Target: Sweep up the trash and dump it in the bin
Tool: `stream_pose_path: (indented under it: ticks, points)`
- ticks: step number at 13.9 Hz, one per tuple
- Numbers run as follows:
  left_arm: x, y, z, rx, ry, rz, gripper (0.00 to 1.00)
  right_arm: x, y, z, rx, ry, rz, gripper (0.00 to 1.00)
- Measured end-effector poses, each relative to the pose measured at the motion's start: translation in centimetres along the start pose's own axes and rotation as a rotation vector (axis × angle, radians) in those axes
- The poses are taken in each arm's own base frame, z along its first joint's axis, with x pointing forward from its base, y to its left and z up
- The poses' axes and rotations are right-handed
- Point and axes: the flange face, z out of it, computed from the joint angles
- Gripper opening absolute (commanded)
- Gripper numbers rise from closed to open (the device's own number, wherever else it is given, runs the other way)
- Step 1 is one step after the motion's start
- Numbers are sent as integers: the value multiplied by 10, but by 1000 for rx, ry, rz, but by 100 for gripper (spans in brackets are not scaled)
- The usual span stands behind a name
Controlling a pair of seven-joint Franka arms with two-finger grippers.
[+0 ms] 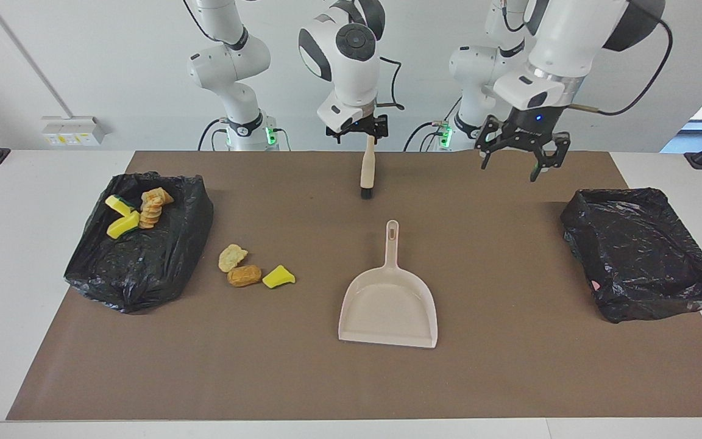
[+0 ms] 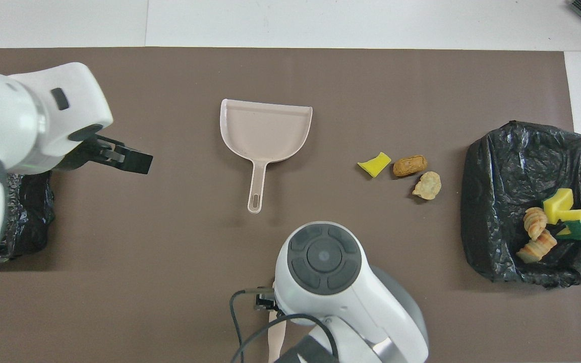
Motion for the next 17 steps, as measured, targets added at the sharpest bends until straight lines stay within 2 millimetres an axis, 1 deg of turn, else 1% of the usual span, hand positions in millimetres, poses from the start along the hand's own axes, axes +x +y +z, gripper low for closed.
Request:
stream_pose_path:
  ticks: [1, 2, 4, 6, 8, 10, 11, 12, 13, 14, 15, 16, 17]
  points:
    - [10, 9, 19, -3, 8, 1, 100, -18, -1, 23, 9, -10, 25, 100]
    - [17, 15, 35, -6, 3, 5, 100, -32, -4, 43, 21, -17, 52, 100]
    - [28, 29, 68, -11, -7, 5, 100, -50, -10, 80, 40, -22, 101, 100]
    - [40, 52, 105, -18, 10, -13, 100, -65, -18, 113, 62, -25, 129, 100]
    - [50, 77, 148, -26, 8, -8, 100, -78, -26, 136, 68, -8, 145, 100]
    - [54, 100, 189, -31, -10, -7, 100, -84, -29, 151, 63, -3, 146, 100]
    - [55, 109, 204, -33, -17, -3, 100, -86, -29, 159, 70, 6, 155, 100]
    - [56, 113, 213, -34, -16, -3, 100, -89, -28, 166, 72, 11, 165, 98]
    - [56, 115, 218, -34, -18, -5, 100, -92, -27, 173, 69, 10, 171, 88]
    - [55, 115, 224, -33, -27, -7, 100, -95, -26, 177, 66, 10, 174, 82]
    - [52, 116, 232, -32, -41, -8, 100, -96, -25, 179, 61, 9, 174, 68]
    - [47, 122, 243, -31, -57, -17, 100, -96, -23, 182, 57, 7, 175, 42]
    - [45, 131, 254, -32, -58, -34, 100, -96, -23, 183, 55, 6, 176, 0]
